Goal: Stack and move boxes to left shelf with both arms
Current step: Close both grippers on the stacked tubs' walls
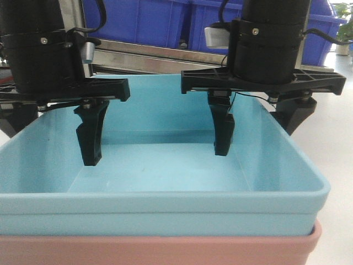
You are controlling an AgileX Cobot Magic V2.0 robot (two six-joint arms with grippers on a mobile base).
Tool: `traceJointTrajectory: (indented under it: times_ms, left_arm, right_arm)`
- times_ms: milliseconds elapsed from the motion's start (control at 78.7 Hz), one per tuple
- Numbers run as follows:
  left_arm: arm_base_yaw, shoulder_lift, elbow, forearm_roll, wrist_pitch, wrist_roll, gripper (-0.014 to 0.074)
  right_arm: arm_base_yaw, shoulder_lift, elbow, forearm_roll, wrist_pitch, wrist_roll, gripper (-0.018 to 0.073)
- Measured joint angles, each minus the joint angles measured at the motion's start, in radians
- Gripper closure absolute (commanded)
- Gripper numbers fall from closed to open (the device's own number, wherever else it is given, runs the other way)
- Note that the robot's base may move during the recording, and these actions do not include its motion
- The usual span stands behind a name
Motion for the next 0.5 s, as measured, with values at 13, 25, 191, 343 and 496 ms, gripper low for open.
traceJointTrajectory:
  times_ms: [13, 25, 191, 343, 496]
  left_arm:
    - [0.000, 0.000, 0.000, 0.000, 0.000, 0.000, 0.0284]
    - [0.000, 0.000, 0.000, 0.000, 0.000, 0.000, 0.0284]
    - [0.000, 0.000, 0.001, 0.000, -0.013, 0.000, 0.0284]
    - [0.000, 0.000, 0.001, 0.000, -0.017, 0.000, 0.0284]
    - [0.000, 0.000, 0.001, 0.000, -0.019, 0.000, 0.0284]
  right_arm:
    - [0.000, 0.000, 0.000, 0.000, 0.002, 0.000, 0.0114]
    - [0.000, 0.000, 0.000, 0.000, 0.005, 0.000, 0.0114]
    - [0.000, 0.000, 0.000, -0.004, 0.018, 0.000, 0.0114]
    - [0.000, 0.002, 0.000, -0.004, 0.020, -0.004, 0.0114]
    - [0.000, 0.002, 0.000, -0.004, 0.020, -0.008, 0.0114]
